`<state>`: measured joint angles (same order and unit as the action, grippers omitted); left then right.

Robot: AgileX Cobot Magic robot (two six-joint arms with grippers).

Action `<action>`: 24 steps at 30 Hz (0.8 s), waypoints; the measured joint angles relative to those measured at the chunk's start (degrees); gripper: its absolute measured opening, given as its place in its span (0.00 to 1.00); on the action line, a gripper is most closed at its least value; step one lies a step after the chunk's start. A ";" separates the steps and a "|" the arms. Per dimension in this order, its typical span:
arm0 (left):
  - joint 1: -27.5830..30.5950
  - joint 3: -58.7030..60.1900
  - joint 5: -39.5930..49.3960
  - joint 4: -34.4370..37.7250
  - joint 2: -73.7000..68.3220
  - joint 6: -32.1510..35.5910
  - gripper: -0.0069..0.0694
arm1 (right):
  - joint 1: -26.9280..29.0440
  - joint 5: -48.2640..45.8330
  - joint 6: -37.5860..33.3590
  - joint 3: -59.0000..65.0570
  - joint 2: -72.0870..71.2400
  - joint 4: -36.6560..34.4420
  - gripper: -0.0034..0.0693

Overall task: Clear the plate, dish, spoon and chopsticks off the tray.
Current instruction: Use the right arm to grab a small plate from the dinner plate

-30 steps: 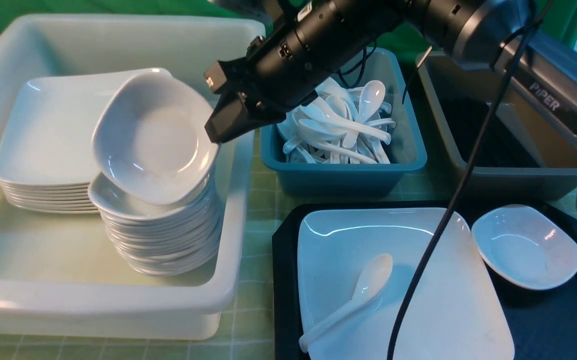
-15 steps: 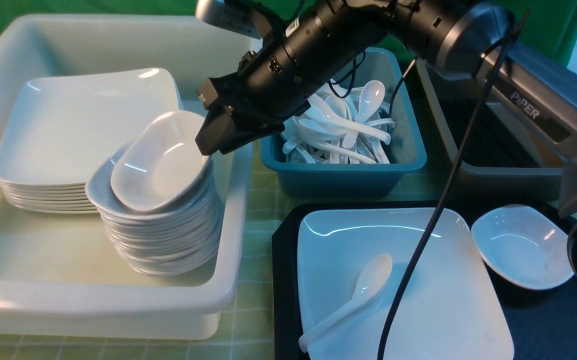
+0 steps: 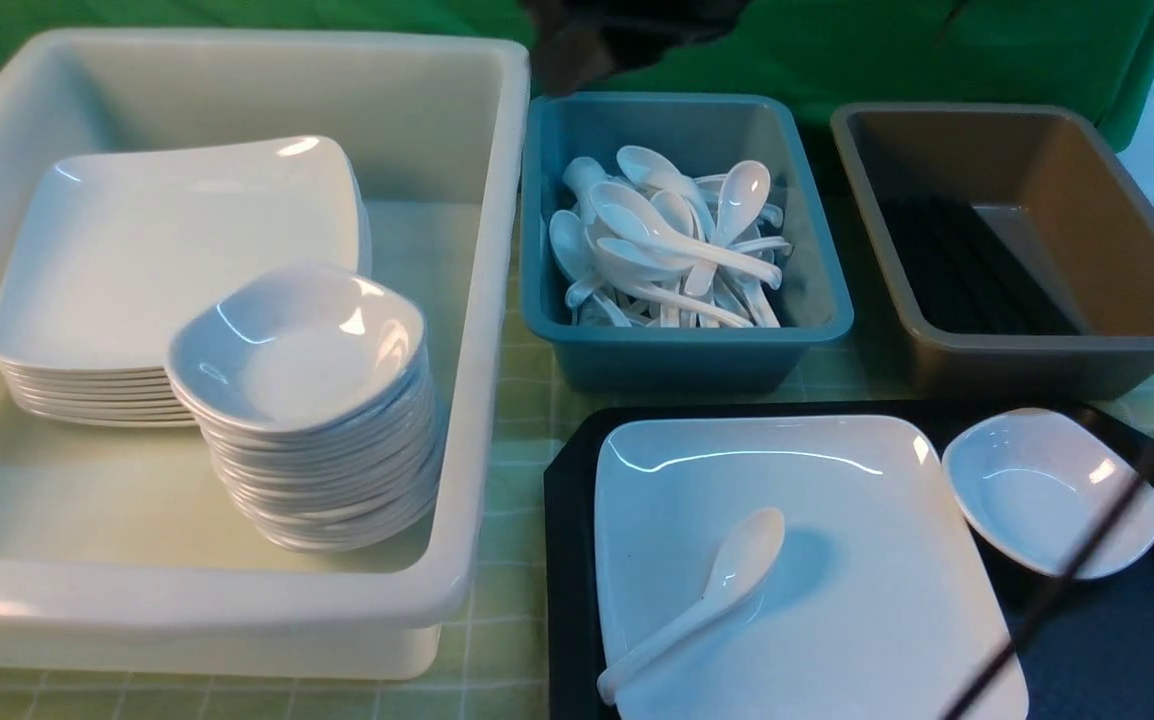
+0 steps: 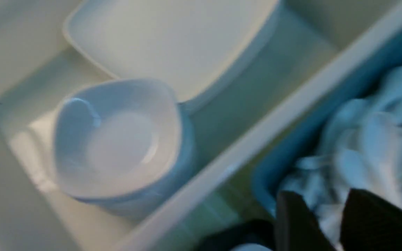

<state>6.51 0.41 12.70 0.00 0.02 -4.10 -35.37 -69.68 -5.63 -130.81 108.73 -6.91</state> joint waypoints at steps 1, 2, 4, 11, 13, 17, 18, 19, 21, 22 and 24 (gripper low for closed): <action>0.00 0.00 0.00 0.00 0.00 0.00 0.39 | 0.00 0.08 0.00 0.96 -0.65 0.88 0.21; 0.00 0.00 0.00 0.00 0.00 0.00 0.39 | 0.15 0.20 0.38 5.84 -6.89 8.34 0.11; 0.00 0.00 0.00 0.00 0.00 0.00 0.39 | 1.25 0.48 1.86 13.20 -13.41 13.19 0.07; 0.00 0.00 0.00 0.00 0.00 0.00 0.39 | 19.34 2.96 8.24 51.29 -28.83 14.77 0.04; 0.00 0.00 0.00 0.00 0.00 0.00 0.39 | 26.45 7.29 9.11 60.94 -29.27 11.40 0.04; 0.00 0.00 0.00 0.00 0.00 0.00 0.39 | 39.07 18.02 6.94 75.22 -28.35 -1.06 0.06; 0.00 0.00 0.00 0.00 0.00 0.00 0.39 | 42.57 21.44 5.63 79.62 -27.59 -5.40 0.10; 0.00 0.00 0.00 0.00 0.00 0.00 0.39 | 44.49 23.97 4.70 81.65 -27.10 -7.81 0.14; 0.00 0.00 0.00 0.00 0.00 0.00 0.39 | 46.46 26.74 4.35 84.02 -26.24 -9.52 0.22; 0.00 0.00 0.00 0.00 0.00 0.00 0.39 | 46.90 27.34 4.29 84.68 -25.88 -9.89 0.26; 0.00 0.00 0.00 0.00 0.00 0.00 0.39 | 47.43 29.82 4.29 86.15 -24.77 -10.79 0.34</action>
<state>6.51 0.41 12.70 0.00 0.02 -4.10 12.06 -39.86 -1.34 -44.65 83.96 -17.70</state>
